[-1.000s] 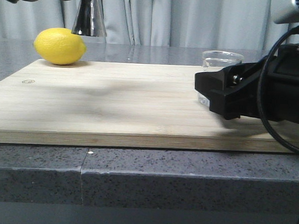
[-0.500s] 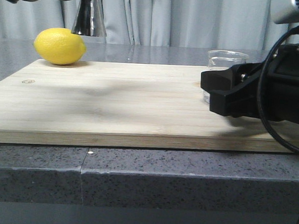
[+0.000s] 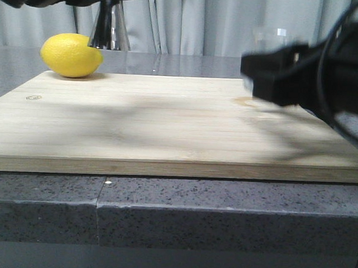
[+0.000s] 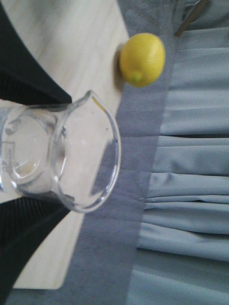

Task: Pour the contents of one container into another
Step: 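Lift the beaker with the right gripper over the held jigger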

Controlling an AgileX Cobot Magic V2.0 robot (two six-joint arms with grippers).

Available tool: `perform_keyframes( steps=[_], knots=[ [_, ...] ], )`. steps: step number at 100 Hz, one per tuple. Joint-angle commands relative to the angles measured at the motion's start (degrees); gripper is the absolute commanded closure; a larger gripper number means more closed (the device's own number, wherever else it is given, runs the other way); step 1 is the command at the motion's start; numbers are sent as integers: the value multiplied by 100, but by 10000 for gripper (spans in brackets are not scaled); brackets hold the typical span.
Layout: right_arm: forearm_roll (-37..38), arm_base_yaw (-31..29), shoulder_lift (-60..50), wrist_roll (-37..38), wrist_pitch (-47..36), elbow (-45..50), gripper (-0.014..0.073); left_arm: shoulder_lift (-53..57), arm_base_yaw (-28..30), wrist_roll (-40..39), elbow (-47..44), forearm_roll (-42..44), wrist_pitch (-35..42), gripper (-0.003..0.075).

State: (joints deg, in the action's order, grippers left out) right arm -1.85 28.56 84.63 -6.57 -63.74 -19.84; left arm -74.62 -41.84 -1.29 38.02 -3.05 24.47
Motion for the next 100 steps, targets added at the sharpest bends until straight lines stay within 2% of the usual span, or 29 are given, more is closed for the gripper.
perform_keyframes(
  steps=[1, 22, 40, 70, 100],
  knots=[
    [254, -42, -489, -43, -141, -395, 329, 186, -133, -89, 157, 56, 441, 657],
    [510, -42, -942, -231, 1089, -1306, 328, 153, -282, -89, 157, 102, 402, 657],
    [1398, -42, -984, -294, 1929, -2173, 329, 151, -334, -102, 157, 102, 294, 657],
    [2538, -42, -984, -294, 2762, -3109, 329, 141, -577, -102, 145, 102, 267, 657],
    [3625, -42, -984, -294, 3200, -3554, 329, 141, -641, -102, 145, 111, 267, 657]
  ],
)
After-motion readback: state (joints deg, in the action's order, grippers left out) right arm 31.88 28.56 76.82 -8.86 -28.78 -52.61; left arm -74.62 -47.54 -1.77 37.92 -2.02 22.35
